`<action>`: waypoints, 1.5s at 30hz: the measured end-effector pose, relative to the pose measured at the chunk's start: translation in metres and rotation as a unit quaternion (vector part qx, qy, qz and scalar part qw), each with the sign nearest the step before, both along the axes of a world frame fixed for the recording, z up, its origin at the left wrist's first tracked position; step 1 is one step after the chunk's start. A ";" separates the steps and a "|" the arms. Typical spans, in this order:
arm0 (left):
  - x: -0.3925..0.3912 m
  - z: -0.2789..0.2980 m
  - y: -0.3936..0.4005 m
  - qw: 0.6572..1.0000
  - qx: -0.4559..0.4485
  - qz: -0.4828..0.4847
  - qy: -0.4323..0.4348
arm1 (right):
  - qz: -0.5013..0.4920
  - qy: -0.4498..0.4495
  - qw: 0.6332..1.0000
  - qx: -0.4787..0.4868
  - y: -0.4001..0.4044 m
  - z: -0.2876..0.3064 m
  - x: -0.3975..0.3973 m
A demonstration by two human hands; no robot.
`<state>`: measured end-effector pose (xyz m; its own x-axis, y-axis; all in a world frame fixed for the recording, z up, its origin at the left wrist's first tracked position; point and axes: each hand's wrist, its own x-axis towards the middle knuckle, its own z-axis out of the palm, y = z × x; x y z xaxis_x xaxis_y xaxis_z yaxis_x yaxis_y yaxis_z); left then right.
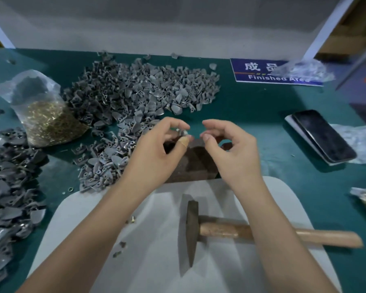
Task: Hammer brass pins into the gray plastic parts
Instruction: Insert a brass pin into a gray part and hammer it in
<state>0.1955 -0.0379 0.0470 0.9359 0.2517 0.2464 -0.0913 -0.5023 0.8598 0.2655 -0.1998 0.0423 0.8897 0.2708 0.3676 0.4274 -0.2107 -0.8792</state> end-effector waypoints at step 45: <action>-0.021 -0.017 -0.001 0.980 0.170 0.099 -0.034 | -0.010 -0.119 0.976 -0.181 0.007 -0.010 -0.022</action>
